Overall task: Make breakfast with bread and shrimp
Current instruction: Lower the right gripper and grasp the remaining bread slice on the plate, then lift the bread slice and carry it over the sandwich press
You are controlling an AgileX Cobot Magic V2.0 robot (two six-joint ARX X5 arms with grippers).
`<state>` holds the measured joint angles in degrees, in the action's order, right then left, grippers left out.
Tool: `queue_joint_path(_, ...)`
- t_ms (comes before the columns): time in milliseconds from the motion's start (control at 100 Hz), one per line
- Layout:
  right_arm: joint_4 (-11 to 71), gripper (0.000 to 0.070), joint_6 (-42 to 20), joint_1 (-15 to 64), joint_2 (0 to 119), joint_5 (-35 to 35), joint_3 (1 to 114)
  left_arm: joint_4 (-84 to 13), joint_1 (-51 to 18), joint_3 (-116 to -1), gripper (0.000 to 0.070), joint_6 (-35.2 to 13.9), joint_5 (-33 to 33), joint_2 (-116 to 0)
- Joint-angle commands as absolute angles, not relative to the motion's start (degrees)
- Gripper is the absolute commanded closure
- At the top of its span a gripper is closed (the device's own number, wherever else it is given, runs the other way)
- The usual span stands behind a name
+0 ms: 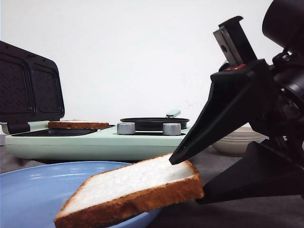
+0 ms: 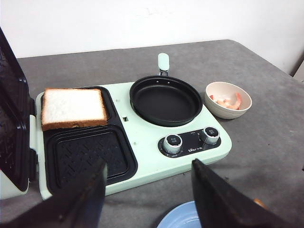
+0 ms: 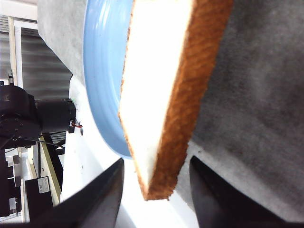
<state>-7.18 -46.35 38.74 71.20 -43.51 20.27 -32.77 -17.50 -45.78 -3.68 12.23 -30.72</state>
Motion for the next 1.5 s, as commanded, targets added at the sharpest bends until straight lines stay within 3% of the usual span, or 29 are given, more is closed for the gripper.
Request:
queue_joint_path(0,-7.92,0.0435,-46.48,39.31,71.9,-43.51,20.47,-32.18,-17.72,-46.0,0.0428,-3.97,12.47,-30.94)
queue_joint_path(450,-9.93,0.0436,-46.5,39.31,74.48,-43.46,20.49,-32.21,-17.72,-46.0,0.0427,-4.16,12.49,-30.94)
queue_joint_path(560,-10.76,0.0507,-46.89,39.31,74.48,-43.62,20.53,-32.21,-17.72,-46.0,0.0428,-4.14,12.49,-30.92)
queue_joint_path(710,-10.7,0.0507,-47.0,39.33,74.48,-43.92,20.58,-32.16,-17.72,-46.0,0.0428,-4.14,12.49,-30.94)
queue_joint_path(750,-10.7,0.0543,-47.16,39.33,74.48,-43.97,20.58,-32.16,-17.72,-46.0,0.0427,-4.14,12.49,-30.94)
queue_joint_path(820,-10.74,0.0683,-47.16,39.55,74.48,-44.01,20.58,-32.18,-17.72,-46.0,0.0428,-4.16,12.49,-30.94)
queue_joint_path(850,-10.74,0.07,-47.16,39.68,74.48,-43.99,20.58,-32.18,-17.72,-46.0,0.0428,-4.16,12.49,-30.94)
queue_joint_path(1150,-12.25,0.07,-47.33,40.42,74.24,-45.06,20.6,-32.21,-17.72,-46.0,0.0428,-4.19,12.49,-30.92)
queue_joint_path(1490,-18.39,0.07,-53.69,40.42,71.72,-45.67,24.99,-32.21,-17.72,-46.0,0.0428,-4.16,12.49,-30.94)
